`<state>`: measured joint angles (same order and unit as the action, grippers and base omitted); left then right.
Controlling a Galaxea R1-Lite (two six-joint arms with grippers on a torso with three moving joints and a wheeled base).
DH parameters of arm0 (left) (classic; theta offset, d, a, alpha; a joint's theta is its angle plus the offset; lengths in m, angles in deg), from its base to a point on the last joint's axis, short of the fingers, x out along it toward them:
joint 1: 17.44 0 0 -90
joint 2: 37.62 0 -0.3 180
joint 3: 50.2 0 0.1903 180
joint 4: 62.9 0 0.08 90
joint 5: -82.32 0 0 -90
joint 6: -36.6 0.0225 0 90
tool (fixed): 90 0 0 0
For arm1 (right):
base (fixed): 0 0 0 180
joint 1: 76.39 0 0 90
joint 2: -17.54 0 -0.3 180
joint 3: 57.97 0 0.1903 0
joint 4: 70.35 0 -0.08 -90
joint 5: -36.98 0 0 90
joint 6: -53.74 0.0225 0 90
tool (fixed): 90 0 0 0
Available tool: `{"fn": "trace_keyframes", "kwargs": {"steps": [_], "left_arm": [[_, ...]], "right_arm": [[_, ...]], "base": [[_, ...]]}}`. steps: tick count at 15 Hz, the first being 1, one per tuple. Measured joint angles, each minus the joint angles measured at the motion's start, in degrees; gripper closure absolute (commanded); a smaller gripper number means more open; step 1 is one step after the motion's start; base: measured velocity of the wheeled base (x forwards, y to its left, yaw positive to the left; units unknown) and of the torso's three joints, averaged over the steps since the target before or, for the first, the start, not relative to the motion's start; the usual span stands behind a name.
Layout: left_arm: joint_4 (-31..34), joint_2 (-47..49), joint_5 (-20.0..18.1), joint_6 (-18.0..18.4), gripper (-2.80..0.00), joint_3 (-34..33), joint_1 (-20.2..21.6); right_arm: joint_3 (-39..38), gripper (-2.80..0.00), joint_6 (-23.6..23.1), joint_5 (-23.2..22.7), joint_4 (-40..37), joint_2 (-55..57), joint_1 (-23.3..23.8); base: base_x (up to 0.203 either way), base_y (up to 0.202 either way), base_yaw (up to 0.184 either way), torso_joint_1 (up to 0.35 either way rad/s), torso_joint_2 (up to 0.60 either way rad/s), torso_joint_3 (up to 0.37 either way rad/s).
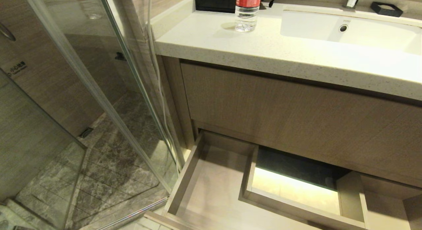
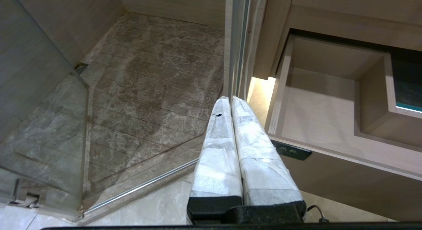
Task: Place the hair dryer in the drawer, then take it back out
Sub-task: Pick up the hairdryer
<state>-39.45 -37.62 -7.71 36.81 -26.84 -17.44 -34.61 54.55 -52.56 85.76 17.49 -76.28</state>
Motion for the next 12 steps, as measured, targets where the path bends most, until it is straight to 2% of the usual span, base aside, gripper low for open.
{"fn": "trace_keyframes", "kwargs": {"steps": [7, 12], "left_arm": [[0.0, 0.0, 0.0, 0.0, 0.0, 0.0, 0.0], [0.0, 0.0, 0.0, 0.0, 0.0, 0.0, 0.0]], "right_arm": [[0.0, 0.0, 0.2, -0.1, 0.2, 0.0, 0.0], [0.0, 0.0, 0.3, 0.0, 0.2, 0.0, 0.0]], "base": [[0.0, 0.0, 0.0, 0.0, 0.0, 0.0], [0.0, 0.005, -0.133, 0.0, 0.0, 0.003]]}}
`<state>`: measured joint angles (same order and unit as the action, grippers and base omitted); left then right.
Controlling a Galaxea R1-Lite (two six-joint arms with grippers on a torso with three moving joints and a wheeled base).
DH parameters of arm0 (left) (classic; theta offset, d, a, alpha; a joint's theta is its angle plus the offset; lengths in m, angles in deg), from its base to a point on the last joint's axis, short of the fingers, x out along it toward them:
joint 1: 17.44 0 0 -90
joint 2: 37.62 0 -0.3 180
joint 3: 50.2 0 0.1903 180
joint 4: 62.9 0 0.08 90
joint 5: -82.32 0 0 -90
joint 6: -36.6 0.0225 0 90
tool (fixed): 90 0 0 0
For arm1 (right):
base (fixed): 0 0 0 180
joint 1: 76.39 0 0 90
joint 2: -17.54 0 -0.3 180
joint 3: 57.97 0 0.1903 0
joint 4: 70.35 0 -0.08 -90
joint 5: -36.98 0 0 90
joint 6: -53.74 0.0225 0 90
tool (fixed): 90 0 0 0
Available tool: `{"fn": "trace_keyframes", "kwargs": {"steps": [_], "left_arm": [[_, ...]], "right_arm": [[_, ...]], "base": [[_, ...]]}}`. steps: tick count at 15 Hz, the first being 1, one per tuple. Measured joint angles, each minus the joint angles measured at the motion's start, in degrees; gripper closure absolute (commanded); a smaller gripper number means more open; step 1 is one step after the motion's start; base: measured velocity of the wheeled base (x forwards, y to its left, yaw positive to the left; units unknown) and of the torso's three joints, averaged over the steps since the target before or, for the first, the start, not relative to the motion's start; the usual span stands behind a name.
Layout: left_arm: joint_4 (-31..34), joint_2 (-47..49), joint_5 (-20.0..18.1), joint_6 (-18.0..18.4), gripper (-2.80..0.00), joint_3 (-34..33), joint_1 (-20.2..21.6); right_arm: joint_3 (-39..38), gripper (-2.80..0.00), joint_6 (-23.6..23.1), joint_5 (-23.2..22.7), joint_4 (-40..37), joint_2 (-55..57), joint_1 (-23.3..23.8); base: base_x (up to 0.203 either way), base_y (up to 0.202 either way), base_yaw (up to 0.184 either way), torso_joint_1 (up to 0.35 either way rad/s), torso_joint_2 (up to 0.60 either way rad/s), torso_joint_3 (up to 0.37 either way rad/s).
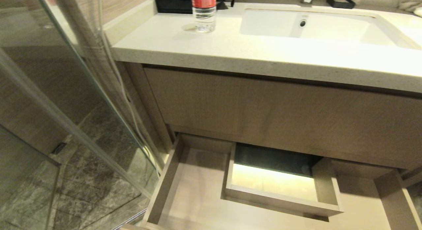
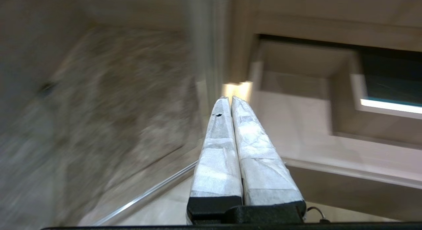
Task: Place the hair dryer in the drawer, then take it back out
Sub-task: Pick up the hairdryer
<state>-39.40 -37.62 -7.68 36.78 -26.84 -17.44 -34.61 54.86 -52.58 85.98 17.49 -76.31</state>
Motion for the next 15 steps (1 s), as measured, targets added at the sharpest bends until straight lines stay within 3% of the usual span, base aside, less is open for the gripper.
{"fn": "trace_keyframes", "kwargs": {"steps": [4, 15], "left_arm": [[-0.1, 0.0, 0.0, 0.0, 0.0, 0.0, 0.0], [0.0, 0.0, 0.0, 0.0, 0.0, 0.0, 0.0]], "right_arm": [[0.0, 0.0, 0.3, 0.1, -0.1, 0.0, 0.0], [0.0, 0.0, 0.2, 0.0, -0.1, 0.0, 0.0]], "base": [[0.002, 0.012, -0.137, 0.003, 0.0, 0.001], [0.0, 0.0, 0.0, 0.0, 0.0, 0.0]]}}
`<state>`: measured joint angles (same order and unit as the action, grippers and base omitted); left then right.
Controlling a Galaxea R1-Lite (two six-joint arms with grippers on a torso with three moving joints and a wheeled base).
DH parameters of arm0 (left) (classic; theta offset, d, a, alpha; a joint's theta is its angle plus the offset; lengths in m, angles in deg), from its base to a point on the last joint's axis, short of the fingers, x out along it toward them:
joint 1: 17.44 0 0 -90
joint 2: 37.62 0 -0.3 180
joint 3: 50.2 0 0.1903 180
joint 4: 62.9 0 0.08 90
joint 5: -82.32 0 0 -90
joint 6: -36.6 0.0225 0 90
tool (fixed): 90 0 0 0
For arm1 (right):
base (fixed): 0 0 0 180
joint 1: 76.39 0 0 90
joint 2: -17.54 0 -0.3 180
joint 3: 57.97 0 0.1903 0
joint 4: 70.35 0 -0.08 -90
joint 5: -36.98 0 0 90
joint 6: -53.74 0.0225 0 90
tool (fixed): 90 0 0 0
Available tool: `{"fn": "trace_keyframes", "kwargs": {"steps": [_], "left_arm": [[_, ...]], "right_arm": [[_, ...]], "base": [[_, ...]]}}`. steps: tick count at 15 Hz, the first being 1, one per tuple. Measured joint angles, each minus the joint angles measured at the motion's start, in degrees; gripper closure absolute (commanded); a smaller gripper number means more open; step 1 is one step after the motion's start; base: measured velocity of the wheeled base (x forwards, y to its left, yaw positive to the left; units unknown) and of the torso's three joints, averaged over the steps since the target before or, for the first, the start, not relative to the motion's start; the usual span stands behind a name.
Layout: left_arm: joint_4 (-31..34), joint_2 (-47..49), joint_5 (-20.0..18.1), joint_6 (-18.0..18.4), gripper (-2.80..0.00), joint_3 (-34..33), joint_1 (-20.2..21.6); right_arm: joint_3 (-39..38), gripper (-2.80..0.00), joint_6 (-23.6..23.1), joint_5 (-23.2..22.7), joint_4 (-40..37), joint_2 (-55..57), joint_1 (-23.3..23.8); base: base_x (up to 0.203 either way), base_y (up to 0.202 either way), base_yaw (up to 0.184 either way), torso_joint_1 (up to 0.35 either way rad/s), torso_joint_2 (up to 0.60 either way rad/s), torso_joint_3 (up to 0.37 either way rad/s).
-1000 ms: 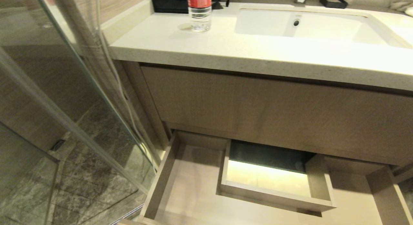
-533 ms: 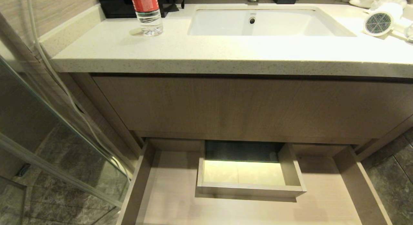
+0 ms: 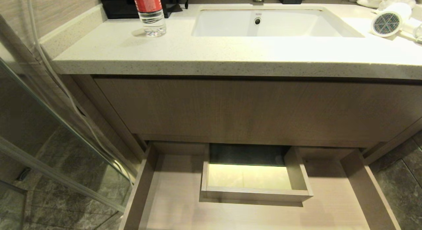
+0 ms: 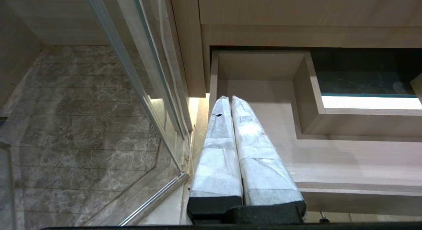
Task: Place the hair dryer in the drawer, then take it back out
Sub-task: Pick up the hairdryer
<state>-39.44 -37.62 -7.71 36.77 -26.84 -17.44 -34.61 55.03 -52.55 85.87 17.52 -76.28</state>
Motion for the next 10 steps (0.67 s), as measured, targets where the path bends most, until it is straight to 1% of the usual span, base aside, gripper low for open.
{"fn": "trace_keyframes", "kwargs": {"steps": [6, 8, 10], "left_arm": [[0.0, 0.0, 0.0, 0.0, 0.0, 0.0, 0.0], [0.0, 0.0, 0.0, 0.0, 0.0, 0.0, 0.0], [0.0, 0.0, 0.0, 0.0, 0.0, 0.0, 0.0]], "right_arm": [[0.0, 0.0, -0.2, 0.0, 0.0, 0.0, 0.0], [0.0, 0.0, -0.1, 0.0, -0.1, 0.0, 0.0], [0.0, 0.0, -0.1, 0.0, 0.0, 0.0, 0.0]], "base": [[0.0, 0.0, 0.0, 0.0, 0.0, 0.0], [0.0, 0.0, 0.0, 0.053, -0.22, -0.164], [0.0, 0.0, 0.0, 0.103, -0.4, -0.291]]}}
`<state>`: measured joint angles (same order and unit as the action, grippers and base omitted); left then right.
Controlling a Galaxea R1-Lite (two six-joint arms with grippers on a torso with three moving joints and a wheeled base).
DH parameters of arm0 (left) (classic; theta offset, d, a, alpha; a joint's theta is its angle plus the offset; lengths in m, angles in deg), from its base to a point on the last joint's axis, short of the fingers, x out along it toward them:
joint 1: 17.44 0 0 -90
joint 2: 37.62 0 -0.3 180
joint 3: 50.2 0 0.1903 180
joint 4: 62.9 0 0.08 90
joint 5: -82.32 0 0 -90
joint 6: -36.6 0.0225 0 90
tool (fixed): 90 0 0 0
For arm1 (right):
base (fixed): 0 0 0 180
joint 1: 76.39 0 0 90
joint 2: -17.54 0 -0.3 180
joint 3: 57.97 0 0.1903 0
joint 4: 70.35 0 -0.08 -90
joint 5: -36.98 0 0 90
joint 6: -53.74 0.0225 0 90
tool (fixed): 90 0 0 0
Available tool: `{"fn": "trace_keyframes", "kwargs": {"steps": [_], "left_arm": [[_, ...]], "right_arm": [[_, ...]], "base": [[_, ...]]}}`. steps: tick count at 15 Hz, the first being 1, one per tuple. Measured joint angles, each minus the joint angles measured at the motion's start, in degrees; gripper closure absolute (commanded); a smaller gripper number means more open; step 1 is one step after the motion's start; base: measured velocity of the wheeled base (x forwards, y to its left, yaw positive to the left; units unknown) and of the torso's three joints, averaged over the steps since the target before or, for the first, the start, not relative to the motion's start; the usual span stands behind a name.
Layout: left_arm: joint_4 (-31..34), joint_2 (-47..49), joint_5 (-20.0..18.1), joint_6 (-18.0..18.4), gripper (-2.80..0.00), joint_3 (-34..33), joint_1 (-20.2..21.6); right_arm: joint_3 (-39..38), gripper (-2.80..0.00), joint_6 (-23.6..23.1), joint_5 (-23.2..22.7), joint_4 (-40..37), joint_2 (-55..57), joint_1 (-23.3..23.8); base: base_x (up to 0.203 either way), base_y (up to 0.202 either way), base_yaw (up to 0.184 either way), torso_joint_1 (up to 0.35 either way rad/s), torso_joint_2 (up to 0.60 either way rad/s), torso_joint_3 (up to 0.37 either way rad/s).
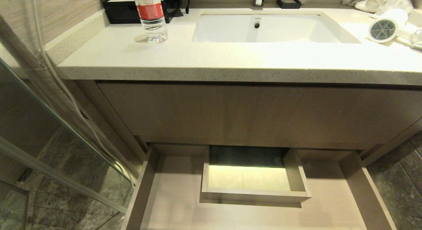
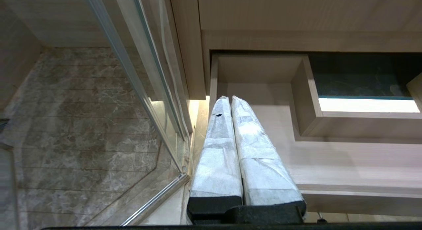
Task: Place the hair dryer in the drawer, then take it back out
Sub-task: Pick up the hairdryer
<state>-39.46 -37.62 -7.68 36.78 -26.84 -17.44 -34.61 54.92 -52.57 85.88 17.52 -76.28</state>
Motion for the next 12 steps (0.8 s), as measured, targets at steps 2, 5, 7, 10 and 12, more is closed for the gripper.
{"fn": "trace_keyframes", "kwargs": {"steps": [2, 5, 7, 10, 12], "left_arm": [[0.0, 0.0, 0.0, 0.0, 0.0, 0.0, 0.0], [0.0, 0.0, 0.0, 0.0, 0.0, 0.0, 0.0], [0.0, 0.0, 0.0, 0.0, 0.0, 0.0, 0.0], [0.0, 0.0, 0.0, 0.0, 0.0, 0.0, 0.0], [0.0, 0.0, 0.0, 0.0, 0.0, 0.0, 0.0]], "right_arm": [[0.0, 0.0, 0.0, 0.0, 0.0, 0.0, -0.1], [0.0, 0.0, 0.1, 0.0, 0.0, 0.0, 0.0], [0.0, 0.0, 0.0, 0.0, 0.0, 0.0, 0.0], [0.0, 0.0, 0.0, 0.0, 0.0, 0.0, 0.0], [0.0, 0.0, 0.0, 0.0, 0.0, 0.0, -0.1]], "base": [[0.0, 0.0, 0.0, 0.135, -0.47, -0.33], [0.0, 0.0, 0.0, 0.151, -0.49, -0.34], [0.0, 0.0, 0.0, 0.188, -0.5, -0.339], [0.0, 0.0, 0.0, 0.194, -0.53, -0.336], [0.0, 0.0, 0.0, 0.21, -0.57, -0.343]]}}
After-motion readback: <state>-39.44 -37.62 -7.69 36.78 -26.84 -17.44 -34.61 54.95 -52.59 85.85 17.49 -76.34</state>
